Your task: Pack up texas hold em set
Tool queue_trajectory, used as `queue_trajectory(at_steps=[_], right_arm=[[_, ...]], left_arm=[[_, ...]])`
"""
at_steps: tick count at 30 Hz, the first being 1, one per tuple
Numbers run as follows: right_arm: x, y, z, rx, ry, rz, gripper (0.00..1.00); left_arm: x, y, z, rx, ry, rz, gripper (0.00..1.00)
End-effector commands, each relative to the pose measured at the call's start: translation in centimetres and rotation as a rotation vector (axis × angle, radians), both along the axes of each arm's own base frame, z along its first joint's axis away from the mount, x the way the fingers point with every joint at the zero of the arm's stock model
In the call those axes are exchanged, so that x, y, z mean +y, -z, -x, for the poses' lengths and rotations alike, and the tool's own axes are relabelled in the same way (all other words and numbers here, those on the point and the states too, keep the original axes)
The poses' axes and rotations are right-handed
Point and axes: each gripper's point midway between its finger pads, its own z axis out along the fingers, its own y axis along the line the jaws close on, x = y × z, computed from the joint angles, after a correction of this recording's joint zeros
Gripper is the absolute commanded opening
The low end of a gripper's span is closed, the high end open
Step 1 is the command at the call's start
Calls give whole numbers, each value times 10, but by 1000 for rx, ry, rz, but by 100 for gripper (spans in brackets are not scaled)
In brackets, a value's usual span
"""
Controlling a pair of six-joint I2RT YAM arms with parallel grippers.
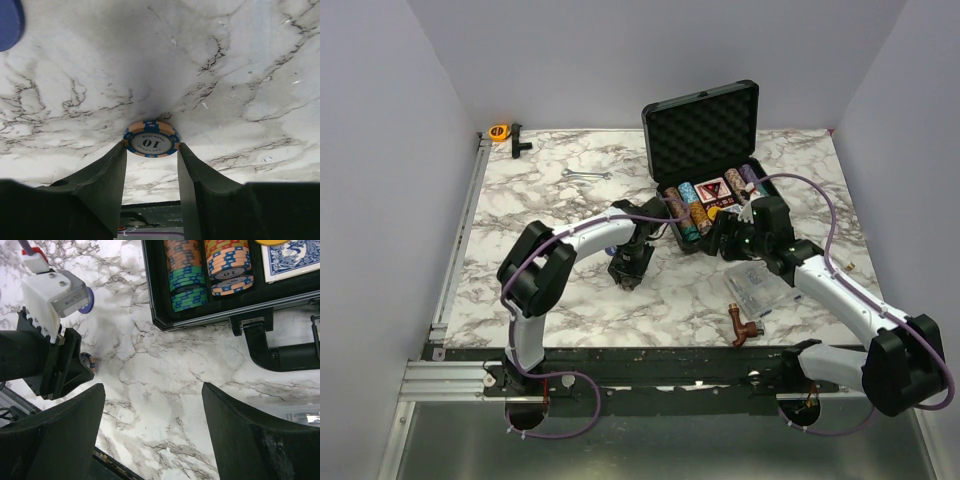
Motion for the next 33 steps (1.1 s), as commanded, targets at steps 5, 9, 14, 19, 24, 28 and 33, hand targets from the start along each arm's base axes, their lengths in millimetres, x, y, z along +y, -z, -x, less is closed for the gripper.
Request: queue_trajectory(at_steps=[5,9,14,19,24,28,33], right_arm=[[36,-12,9,64,-95,-206,81],[61,-22,17,136,-190,-357,81],[81,-36,18,196,-278,-457,81],[93,-37,19,284,-361,-506,79],[102,-36,19,337,-437,-524,74],[111,-39,25,379,-513,-550,69],[126,-36,33,411,-581,-542,67]], left_arm=[[-11,-68,-18,-179,49,111,0],[-13,-90,-14,-216,83,139,0],[-19,-111,-3,-259,116,177,0],[-24,-128,3,-302,139,215,0],[-26,-138,9,-327,176,238,0],[-25,-140,13,-343,202,249,0],[-25,-137,16,-352,229,265,0]])
